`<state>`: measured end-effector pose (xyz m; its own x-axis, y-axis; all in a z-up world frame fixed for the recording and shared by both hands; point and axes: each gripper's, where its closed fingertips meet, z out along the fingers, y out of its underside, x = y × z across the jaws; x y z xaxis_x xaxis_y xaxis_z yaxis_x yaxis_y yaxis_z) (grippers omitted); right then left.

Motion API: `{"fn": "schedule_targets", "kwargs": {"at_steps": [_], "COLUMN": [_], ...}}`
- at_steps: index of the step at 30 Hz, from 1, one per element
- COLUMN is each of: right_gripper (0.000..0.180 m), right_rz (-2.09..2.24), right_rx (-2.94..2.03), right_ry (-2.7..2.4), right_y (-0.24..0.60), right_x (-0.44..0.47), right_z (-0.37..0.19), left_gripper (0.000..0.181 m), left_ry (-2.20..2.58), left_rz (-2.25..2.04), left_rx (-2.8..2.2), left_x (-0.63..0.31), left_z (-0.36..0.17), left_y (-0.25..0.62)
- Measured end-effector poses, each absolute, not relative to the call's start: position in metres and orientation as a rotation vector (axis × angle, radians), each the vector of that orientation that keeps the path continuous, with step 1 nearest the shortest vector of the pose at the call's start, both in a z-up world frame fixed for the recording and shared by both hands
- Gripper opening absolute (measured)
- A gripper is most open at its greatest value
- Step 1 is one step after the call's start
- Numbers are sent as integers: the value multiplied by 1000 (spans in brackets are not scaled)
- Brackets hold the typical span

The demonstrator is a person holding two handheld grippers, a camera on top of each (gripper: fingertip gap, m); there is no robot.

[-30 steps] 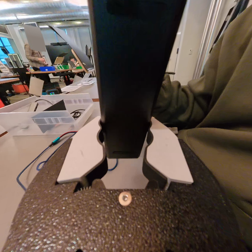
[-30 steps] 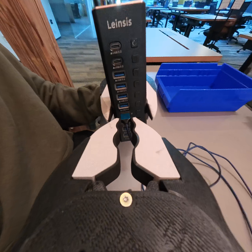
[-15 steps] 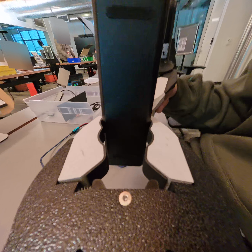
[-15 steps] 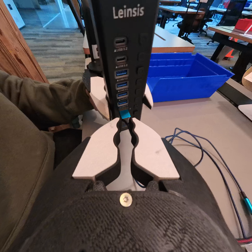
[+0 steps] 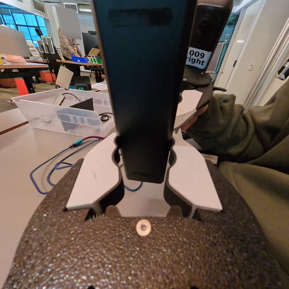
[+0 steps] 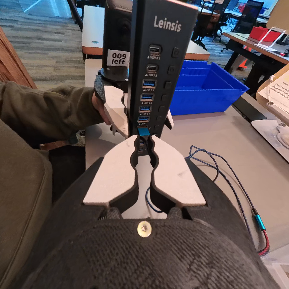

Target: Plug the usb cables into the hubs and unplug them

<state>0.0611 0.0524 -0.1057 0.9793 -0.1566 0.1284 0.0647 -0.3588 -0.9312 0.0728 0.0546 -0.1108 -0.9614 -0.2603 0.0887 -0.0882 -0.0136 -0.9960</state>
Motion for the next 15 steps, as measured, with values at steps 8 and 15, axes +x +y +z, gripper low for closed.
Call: {"fn": "schedule_targets", "kwargs": {"at_steps": [8,15], "right_gripper": [7,6], "right_rz": [-134,-110], "right_rx": [-2064,-2053], "right_ry": [95,55], "right_y": [44,40], "right_x": [54,47], "right_z": [-114,-111], "left_gripper": [59,59], "left_ry": [2147,2164], "left_rz": [-2061,-2011], "left_rx": [-286,-203], "left_x": [67,59], "left_z": [-114,-110], "left_y": [53,46]}}
